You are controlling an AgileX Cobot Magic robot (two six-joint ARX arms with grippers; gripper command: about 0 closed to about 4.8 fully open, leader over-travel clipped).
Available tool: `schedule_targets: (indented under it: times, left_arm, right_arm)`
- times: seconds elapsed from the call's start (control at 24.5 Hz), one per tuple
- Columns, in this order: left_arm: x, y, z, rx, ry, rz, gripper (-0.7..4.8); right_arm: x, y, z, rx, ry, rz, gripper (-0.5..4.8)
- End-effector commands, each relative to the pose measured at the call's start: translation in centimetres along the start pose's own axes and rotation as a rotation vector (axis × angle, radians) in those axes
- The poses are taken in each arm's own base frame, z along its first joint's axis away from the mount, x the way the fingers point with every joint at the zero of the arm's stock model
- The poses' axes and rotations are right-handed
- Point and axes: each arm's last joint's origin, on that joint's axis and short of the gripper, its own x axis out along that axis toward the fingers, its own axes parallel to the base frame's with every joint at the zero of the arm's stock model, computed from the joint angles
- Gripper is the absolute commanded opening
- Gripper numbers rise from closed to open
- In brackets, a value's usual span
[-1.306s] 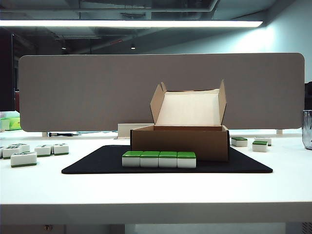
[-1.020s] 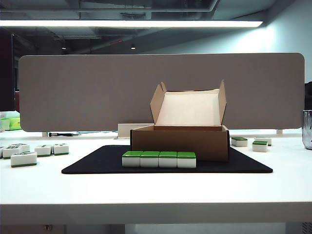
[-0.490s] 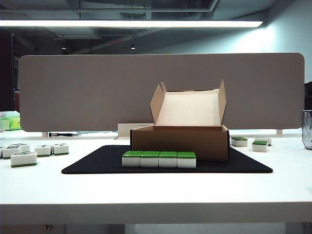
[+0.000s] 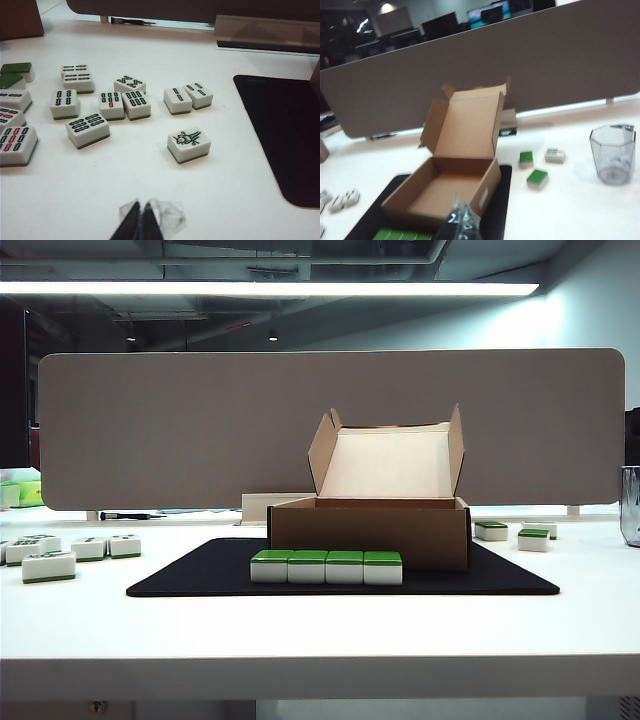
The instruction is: Pick up four mahjong tiles and put them into the paper box.
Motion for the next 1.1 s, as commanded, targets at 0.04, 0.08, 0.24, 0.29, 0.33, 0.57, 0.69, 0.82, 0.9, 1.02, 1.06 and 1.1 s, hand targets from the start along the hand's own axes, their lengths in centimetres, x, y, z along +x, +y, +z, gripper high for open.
schedule_targets:
  times: [0.04, 0.08, 0.24, 0.29, 0.33, 0.57, 0.69, 0.82, 0.9, 1.02, 1.06, 1.1]
  left_arm:
    - [0.0, 0.0, -0.1, -0.002, 0.014, -0.003, -0.06]
    - [0.0, 0.0, -0.1, -0.002, 0.014, -0.003, -0.06]
    - [0.0, 0.0, -0.1, -0.002, 0.014, -0.003, -0.06]
    - [0.0, 0.0, -0.1, -0.002, 0.015, -0.003, -0.06]
    - [0.0, 0.0, -0.1, -0.002, 0.014, -0.003, -0.06]
    - [0.0, 0.0, -0.1, -0.002, 0.014, -0.003, -0.06]
    - [0.0, 0.0, -0.1, -0.002, 0.015, -0.003, -0.06]
    - [0.0, 0.0, -0.1, -0.002, 0.014, -0.004, -0.06]
    - [0.0, 0.0, -0.1, -0.022, 0.013, -0.014, -0.05]
    - [-0.1, -0.3, 0.1, -0.1, 0.011, -0.086, -0.06]
    - [-0.2, -0.3, 0.5, -0.116, 0.004, -0.115, -0.06]
    - [-0.3, -0.4, 0.8, -0.126, -0.004, -0.139, -0.06]
  right_arm:
    - [-1.8, 0.5, 0.7, 0.013, 0.08, -0.014, -0.01]
    - [-2.2, 0.6, 1.0, 0.015, 0.093, -0.016, -0.01]
    - [-4.3, 1.5, 1.8, 0.03, 0.181, 0.044, -0.01]
    - [-4.7, 1.6, 1.9, 0.035, 0.2, 0.061, -0.01]
    - [-4.9, 1.7, 1.9, 0.04, 0.22, 0.075, -0.01]
    - [-6.5, 2.3, 1.5, 0.09, 0.364, 0.212, -0.01]
    - [-6.6, 2.5, 1.2, 0.116, 0.412, 0.303, -0.01]
    - [-6.7, 2.7, 1.1, 0.128, 0.432, 0.358, -0.01]
    - [-6.7, 2.7, 1.1, 0.127, 0.434, 0.371, -0.01]
    - [-6.7, 2.7, 1.1, 0.127, 0.434, 0.371, -0.01]
    - [-6.7, 2.7, 1.1, 0.128, 0.434, 0.371, -0.01]
    - [-6.7, 2.7, 1.1, 0.128, 0.434, 0.371, -0.01]
